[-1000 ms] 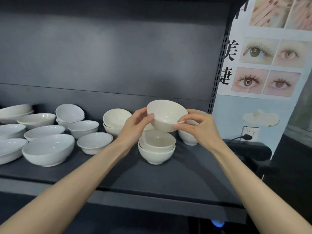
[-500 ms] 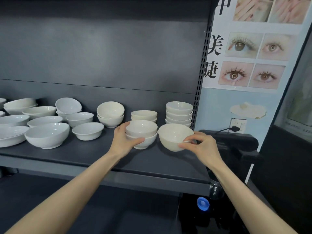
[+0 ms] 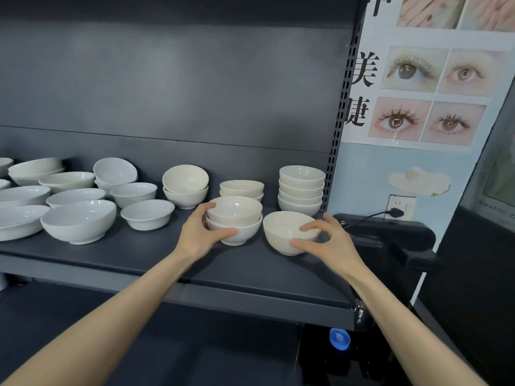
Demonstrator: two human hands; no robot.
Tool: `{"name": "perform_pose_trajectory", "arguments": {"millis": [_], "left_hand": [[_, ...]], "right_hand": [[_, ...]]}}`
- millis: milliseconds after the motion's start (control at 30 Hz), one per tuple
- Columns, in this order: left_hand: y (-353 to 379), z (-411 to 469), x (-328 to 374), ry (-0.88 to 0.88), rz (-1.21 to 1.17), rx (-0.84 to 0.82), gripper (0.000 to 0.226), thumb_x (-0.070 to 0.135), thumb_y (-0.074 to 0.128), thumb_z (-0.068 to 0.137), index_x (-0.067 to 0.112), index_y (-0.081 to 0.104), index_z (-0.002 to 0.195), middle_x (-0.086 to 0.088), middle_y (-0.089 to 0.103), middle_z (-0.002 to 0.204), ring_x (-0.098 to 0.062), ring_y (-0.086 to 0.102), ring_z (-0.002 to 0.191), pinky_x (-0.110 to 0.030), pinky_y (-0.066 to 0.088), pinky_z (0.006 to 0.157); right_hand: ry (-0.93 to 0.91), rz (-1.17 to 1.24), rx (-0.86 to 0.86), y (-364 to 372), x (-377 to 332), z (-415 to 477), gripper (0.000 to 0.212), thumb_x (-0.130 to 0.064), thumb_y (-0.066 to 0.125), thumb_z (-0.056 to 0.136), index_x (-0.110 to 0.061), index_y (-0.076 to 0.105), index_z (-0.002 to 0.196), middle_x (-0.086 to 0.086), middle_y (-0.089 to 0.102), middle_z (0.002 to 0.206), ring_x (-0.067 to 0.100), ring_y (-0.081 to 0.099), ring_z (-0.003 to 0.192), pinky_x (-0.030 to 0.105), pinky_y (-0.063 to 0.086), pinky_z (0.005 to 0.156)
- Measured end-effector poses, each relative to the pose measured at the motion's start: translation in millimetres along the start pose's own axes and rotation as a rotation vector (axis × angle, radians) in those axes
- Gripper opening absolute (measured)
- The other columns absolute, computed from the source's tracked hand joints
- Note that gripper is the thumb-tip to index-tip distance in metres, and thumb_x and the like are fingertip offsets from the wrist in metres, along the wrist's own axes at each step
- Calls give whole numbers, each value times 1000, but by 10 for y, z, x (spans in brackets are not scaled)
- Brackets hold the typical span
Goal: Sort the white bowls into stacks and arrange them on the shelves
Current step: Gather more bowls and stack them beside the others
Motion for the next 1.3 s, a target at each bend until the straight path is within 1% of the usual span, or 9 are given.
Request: {"name": "perform_pose_trajectory", "arguments": {"millis": [100, 200, 267, 400, 533, 633, 767, 967, 1300], "left_hand": [[-25, -1, -22, 6, -76, -40, 79, 15, 87, 66, 26, 43, 131, 4, 53, 127, -17, 59, 110, -34, 51, 92], [-42, 23, -78, -36, -156, -139, 116, 24, 93, 52, 19, 26, 147, 6, 50, 135, -13, 55, 118, -27, 49, 89], [-50, 56, -116, -71, -196, -205, 132, 33, 93, 40, 20, 21, 150, 8, 50, 139, -10, 54, 121, -28, 49, 95], [-57, 131, -118, -69, -238, -305, 114, 27, 91, 37, 24, 37, 137, 13, 58, 127, 1, 60, 110, -16, 52, 80], [-54, 174, -78, -65, -219, -306, 86, 13, 88, 42, 30, 46, 115, 14, 62, 114, 3, 62, 98, -9, 50, 69], [-58, 211, -132, -66, -189, -255, 90, 17, 90, 40, 24, 50, 120, 13, 64, 113, 4, 63, 96, -10, 50, 69], [-94, 198, -148, -80, -179, -190, 105, 29, 93, 33, 20, 51, 129, 9, 66, 119, -4, 64, 104, -21, 53, 84], [-204, 527, 235, 11, -177, -89, 87, 10, 93, 54, 25, 42, 123, 12, 61, 112, -8, 61, 104, -17, 49, 76], [22, 1471, 272, 130, -169, -184, 99, 24, 95, 46, 23, 43, 130, 15, 59, 118, -2, 58, 107, -21, 50, 82]], "right_hand": [[-88, -53, -34, 88, -159, 109, 46, -31, 81, 73, -27, 63, 114, -9, 31, 149, 11, 30, 138, 15, 25, 98], [-169, -93, -115, 216, -349, 290, 54, -31, 76, 79, -25, 55, 128, -15, 47, 125, 2, 41, 117, 9, 26, 85], [-191, -133, -210, 318, -442, 432, 55, -34, 74, 81, -26, 53, 131, -17, 51, 123, -1, 41, 113, 11, 28, 85], [-164, -170, -361, 503, -474, 675, 53, -35, 76, 78, -25, 58, 127, -9, 57, 126, 8, 52, 113, 25, 40, 99], [-154, -196, -407, 608, -459, 787, 32, -35, 79, 75, -26, 71, 105, 0, 67, 106, 15, 59, 97, 29, 46, 93], [-173, -150, -385, 636, -443, 816, 13, -30, 80, 74, -20, 76, 83, 2, 73, 92, 20, 63, 89, 38, 48, 89], [-238, -60, -333, 651, -494, 806, 6, -23, 80, 74, -21, 75, 73, 4, 74, 85, 18, 60, 81, 41, 49, 86], [-394, 18, -178, 528, -803, 1019, 6, -23, 78, 74, -18, 75, 74, 0, 73, 81, 26, 64, 87, 44, 50, 84], [-327, -55, 75, 581, -832, 1611, 8, -31, 79, 73, -31, 72, 68, -8, 73, 79, 9, 59, 76, 35, 46, 82]]}}
Point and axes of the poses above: each hand's wrist, its own z-axis towards the middle knuckle, its own y-axis out of the palm, x = y × z, the point moved 1 cm from there along z, towards the middle knuckle
